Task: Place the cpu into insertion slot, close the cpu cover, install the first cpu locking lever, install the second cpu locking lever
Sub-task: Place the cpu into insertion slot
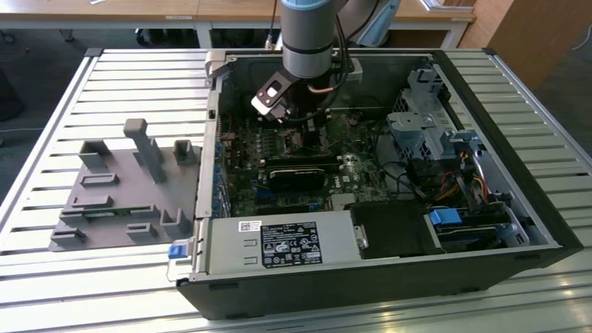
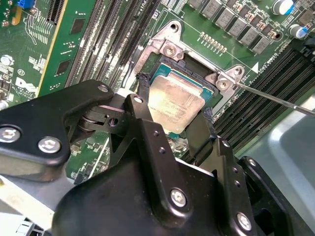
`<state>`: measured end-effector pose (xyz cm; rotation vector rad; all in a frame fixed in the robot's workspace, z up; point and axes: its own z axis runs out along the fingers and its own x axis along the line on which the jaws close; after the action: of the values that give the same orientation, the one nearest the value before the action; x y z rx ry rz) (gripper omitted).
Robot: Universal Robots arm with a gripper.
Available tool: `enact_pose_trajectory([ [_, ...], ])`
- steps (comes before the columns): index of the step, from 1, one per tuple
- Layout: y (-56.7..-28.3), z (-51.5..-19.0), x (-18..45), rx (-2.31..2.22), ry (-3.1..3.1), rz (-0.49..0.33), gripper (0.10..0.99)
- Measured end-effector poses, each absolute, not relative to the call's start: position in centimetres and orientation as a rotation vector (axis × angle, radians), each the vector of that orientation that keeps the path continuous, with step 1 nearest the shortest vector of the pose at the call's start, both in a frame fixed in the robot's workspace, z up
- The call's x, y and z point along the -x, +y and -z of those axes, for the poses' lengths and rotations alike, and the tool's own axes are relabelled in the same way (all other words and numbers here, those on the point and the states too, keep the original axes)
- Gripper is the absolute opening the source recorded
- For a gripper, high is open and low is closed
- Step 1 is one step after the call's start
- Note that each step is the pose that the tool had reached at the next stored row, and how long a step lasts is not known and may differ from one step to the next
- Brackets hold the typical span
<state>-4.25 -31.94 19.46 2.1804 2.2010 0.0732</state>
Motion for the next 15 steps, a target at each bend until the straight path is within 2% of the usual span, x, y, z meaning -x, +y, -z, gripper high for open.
enact_pose_trajectory([
  [15, -31.93, -19.30, 4.25, -2.180, 2.201, -0.073, 0.553],
])
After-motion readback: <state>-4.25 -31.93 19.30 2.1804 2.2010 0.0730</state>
